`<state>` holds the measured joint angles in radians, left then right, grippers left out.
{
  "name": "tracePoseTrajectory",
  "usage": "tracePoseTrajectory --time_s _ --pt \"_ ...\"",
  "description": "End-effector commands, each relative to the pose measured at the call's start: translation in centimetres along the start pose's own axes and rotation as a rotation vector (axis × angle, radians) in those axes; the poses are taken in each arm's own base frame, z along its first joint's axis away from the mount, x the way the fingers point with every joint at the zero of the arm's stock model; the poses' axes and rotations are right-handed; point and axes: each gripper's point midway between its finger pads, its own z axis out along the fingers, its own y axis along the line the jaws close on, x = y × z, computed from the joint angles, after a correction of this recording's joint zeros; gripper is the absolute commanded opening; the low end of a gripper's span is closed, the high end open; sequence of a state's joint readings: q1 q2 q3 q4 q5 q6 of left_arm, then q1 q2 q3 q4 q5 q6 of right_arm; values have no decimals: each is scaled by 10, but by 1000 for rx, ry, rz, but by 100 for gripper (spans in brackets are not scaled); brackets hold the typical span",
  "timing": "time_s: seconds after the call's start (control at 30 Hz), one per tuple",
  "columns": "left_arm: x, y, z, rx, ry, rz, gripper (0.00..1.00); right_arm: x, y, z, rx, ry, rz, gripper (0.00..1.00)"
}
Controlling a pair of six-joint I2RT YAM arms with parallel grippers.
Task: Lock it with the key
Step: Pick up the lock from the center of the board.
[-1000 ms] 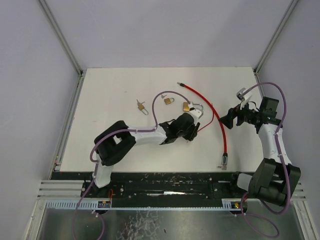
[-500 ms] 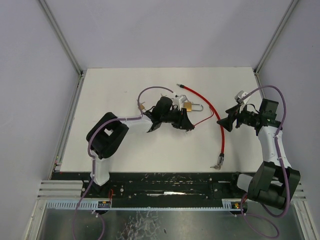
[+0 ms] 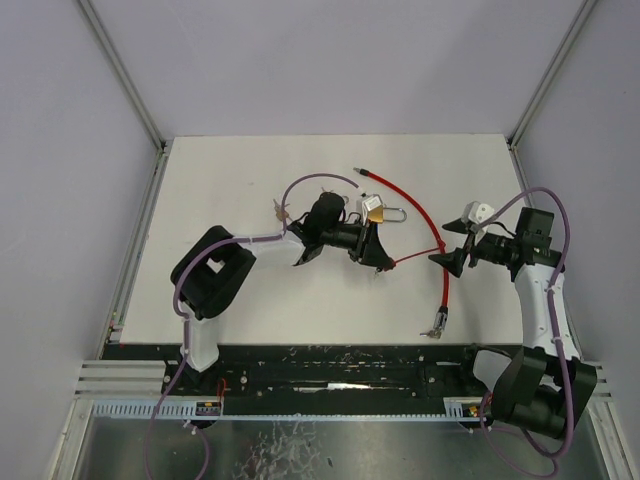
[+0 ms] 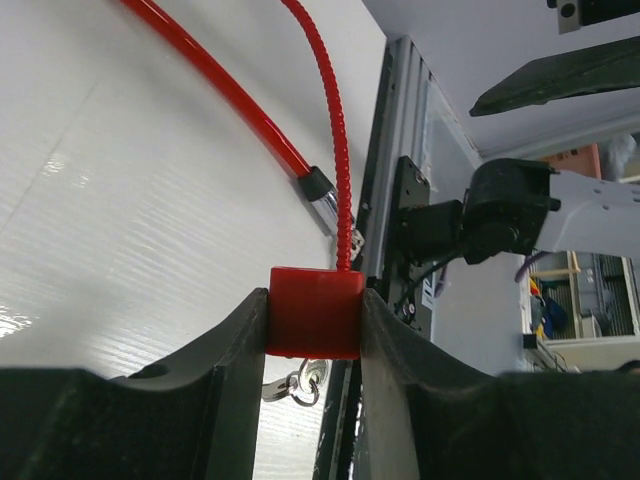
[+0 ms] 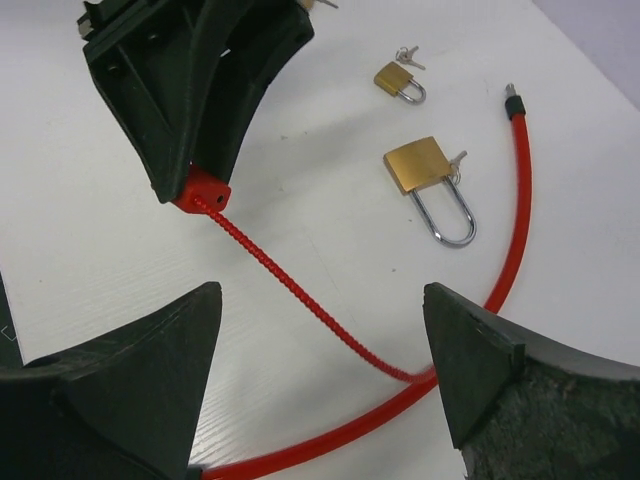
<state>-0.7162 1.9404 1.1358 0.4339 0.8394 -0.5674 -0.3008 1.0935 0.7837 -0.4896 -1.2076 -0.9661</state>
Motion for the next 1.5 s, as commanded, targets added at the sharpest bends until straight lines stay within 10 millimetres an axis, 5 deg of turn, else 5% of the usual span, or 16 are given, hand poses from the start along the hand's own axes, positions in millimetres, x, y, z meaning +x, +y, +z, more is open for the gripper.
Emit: tracePoseTrajectory --time_s 0.0,0.47,1.13,1.47 --pt "-11 -34 -7 148 8 83 0 -15 20 1 -68 -75 -158 88" --pt "4 -35 3 203 82 41 0 23 43 26 -147 76 -423 81" --pt "7 -31 8 191 102 28 0 37 62 41 -238 131 -487 32" --pt "3 -33 5 172 73 47 12 18 65 39 -258 95 -439 1"
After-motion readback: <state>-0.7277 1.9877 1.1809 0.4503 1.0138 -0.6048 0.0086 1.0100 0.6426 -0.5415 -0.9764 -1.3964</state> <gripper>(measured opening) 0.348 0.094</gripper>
